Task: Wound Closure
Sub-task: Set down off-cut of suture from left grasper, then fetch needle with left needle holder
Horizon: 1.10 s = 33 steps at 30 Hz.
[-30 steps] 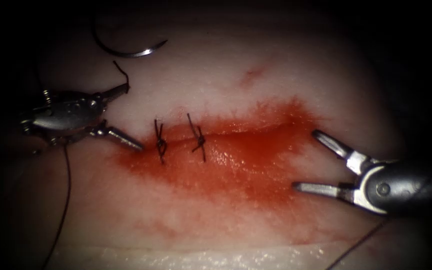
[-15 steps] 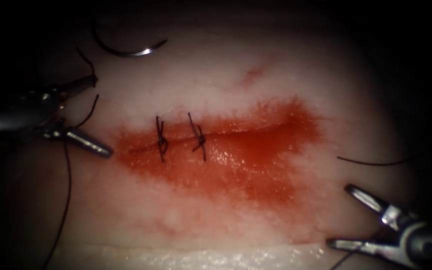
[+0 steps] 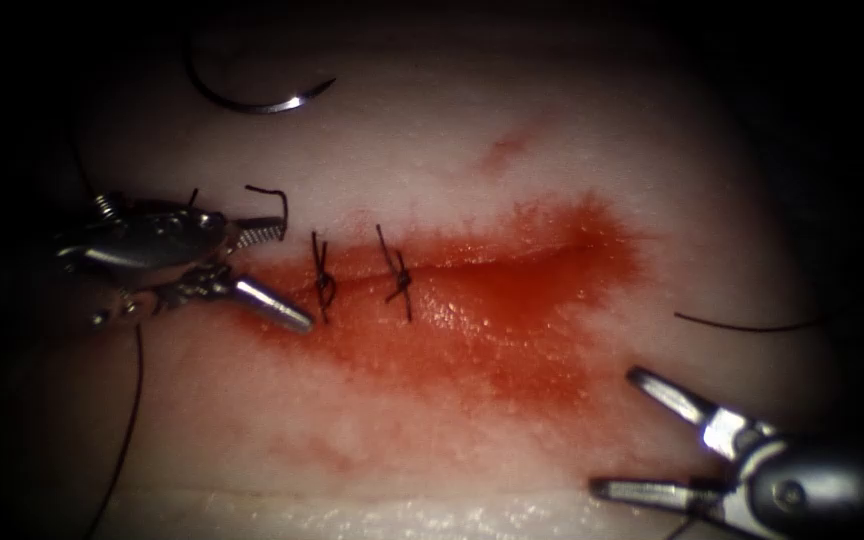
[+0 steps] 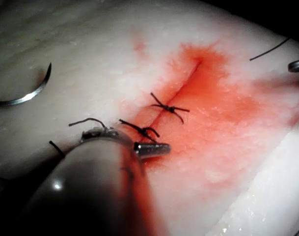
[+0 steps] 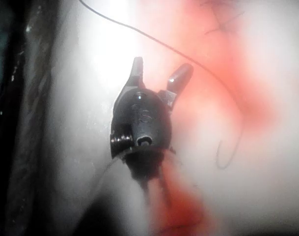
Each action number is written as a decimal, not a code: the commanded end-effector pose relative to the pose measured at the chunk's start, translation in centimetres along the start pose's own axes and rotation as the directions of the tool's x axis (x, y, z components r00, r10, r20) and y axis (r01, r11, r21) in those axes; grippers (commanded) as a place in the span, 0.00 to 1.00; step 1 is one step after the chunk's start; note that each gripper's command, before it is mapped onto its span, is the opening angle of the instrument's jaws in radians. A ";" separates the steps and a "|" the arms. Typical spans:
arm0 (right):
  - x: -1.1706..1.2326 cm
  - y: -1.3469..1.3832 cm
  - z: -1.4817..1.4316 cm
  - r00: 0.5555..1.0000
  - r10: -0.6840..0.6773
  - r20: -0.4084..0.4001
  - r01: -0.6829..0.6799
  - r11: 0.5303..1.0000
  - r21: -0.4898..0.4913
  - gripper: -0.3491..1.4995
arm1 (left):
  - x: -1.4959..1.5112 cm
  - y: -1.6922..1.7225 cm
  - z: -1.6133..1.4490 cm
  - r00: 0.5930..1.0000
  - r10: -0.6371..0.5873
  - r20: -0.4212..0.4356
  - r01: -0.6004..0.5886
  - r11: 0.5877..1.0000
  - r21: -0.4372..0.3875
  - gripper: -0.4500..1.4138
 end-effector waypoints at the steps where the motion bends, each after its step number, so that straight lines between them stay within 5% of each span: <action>1: -0.03 -0.06 0.05 1.000 0.000 -0.002 0.000 1.000 0.003 0.81 | -0.04 -0.02 0.09 1.000 0.000 0.029 -0.001 1.000 0.015 0.87; 4: -0.02 -0.06 0.08 1.000 0.002 -0.005 -0.002 1.000 0.008 0.74 | -0.23 0.05 0.00 0.989 -0.011 0.148 0.004 0.999 0.050 0.89; 9: 0.09 -0.05 0.28 1.000 0.014 -0.003 -0.014 1.000 0.006 0.74 | -0.21 0.15 -0.31 0.988 -0.015 0.156 0.000 0.996 0.090 0.90; 13: 0.13 -0.02 0.39 1.000 0.019 -0.002 -0.019 1.000 0.003 0.71 | 0.12 0.30 -0.57 0.996 0.076 0.049 -0.080 0.993 0.085 0.90; 15: 0.11 0.01 0.40 1.000 0.019 -0.002 -0.019 1.000 0.004 0.61 | 0.36 0.33 -0.61 0.991 0.127 -0.033 -0.124 0.989 0.085 0.89; 22: 0.09 0.03 0.39 1.000 0.017 -0.009 -0.017 1.000 0.003 0.62 | 0.93 0.14 -0.48 0.981 0.132 -0.145 -0.106 0.979 0.174 0.86; 27: 0.09 0.01 0.37 1.000 0.016 -0.012 -0.016 1.000 0.003 0.62 | 1.20 -0.23 -0.29 0.976 0.178 -0.128 -0.139 0.954 0.267 0.80; 33: 0.09 0.00 0.36 1.000 0.016 -0.012 -0.016 1.000 0.003 0.62 | 1.23 -0.66 -0.04 0.981 0.194 0.026 -0.193 0.935 0.298 0.70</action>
